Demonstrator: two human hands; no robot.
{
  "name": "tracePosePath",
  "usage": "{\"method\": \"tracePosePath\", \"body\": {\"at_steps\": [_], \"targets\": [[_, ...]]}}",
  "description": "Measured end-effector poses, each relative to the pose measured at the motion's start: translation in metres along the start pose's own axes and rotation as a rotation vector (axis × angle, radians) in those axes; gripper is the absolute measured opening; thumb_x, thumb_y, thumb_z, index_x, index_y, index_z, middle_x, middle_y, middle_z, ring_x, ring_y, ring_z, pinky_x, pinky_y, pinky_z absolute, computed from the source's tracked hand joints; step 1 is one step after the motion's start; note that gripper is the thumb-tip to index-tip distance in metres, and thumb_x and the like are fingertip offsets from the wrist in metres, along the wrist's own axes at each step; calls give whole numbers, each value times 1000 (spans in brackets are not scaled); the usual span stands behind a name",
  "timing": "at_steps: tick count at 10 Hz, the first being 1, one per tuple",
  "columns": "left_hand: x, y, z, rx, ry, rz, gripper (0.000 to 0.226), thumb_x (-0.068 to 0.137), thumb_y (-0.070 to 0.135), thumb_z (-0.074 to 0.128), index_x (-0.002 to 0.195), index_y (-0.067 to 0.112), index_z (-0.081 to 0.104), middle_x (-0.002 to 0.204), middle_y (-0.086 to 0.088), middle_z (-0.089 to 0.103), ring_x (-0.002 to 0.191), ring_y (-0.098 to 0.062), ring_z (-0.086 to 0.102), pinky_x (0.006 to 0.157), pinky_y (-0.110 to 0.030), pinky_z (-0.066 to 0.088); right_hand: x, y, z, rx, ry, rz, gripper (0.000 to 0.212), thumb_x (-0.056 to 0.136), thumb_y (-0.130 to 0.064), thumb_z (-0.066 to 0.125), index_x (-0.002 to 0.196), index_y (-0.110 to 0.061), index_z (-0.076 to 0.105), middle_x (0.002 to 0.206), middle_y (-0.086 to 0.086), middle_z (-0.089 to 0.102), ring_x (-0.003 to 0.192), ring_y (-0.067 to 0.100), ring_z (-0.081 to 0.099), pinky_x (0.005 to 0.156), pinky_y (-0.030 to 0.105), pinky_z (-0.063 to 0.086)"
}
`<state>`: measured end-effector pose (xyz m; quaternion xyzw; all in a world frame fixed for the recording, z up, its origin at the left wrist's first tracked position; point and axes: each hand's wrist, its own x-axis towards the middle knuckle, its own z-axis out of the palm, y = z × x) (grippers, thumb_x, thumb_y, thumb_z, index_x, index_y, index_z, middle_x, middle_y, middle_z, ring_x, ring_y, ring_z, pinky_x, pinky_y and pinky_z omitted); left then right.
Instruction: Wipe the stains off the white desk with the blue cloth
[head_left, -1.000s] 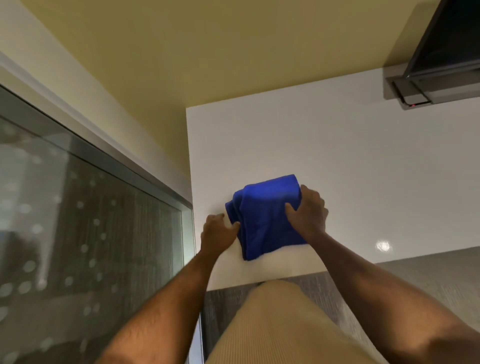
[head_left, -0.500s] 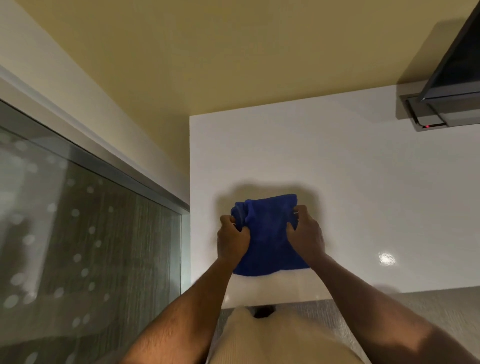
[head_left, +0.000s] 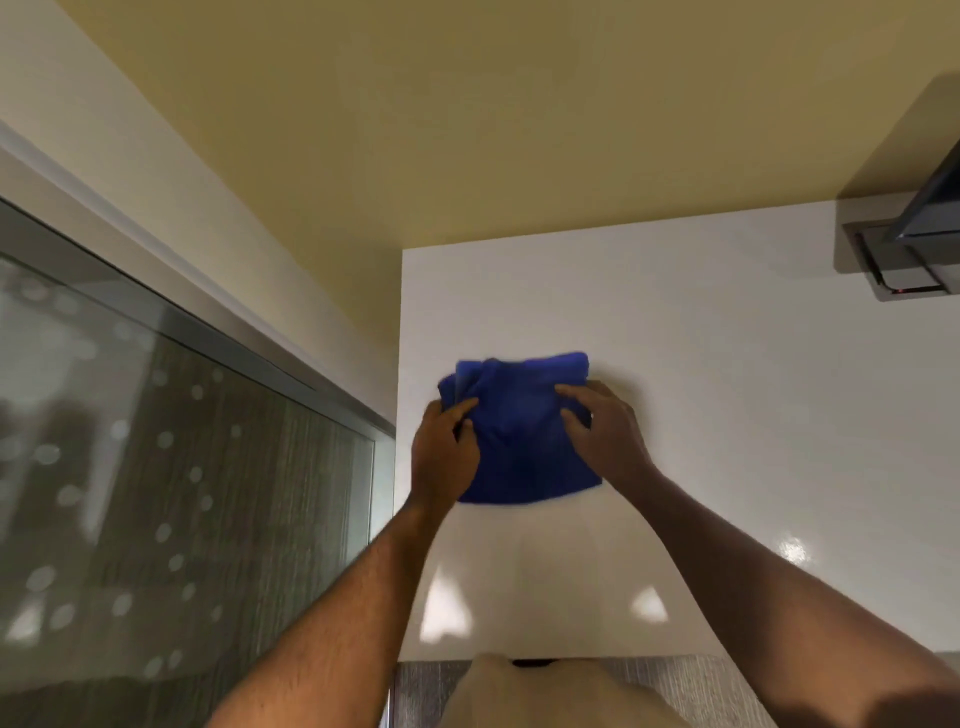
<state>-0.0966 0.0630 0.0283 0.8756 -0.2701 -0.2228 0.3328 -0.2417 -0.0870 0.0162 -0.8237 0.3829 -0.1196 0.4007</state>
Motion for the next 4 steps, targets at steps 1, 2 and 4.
{"method": "tracePosePath", "body": {"at_steps": [1, 2, 4], "targets": [[58, 22, -32, 100, 65, 122, 39, 89, 10, 61, 128, 9, 61, 123, -20, 53, 106, -34, 58, 91, -30, 44, 54, -34, -8, -9, 36, -118, 40, 83, -3, 62, 123, -6, 60, 121, 19, 60, 111, 33, 58, 94, 29, 40], [104, 42, -53, 76, 32, 97, 48, 84, 10, 63, 131, 10, 58, 127, -20, 52, 109, -35, 59, 96, -31, 45, 98, -58, -15, 15, -4, -136, 48, 84, -7, 63, 131, -7, 53, 129, 19, 55, 120, 33, 53, 101, 28, 35], [158, 46, -69, 435, -330, -78, 96, 79, 26, 70, 155, 30, 11, 162, -14, -7, 148, -35, 16, 116, -39, 29, 154, -62, -16, -336, -319, 35, 81, 85, -40, 64, 150, -25, 17, 156, 18, 17, 137, 36, 32, 109, 43, 32]]}}
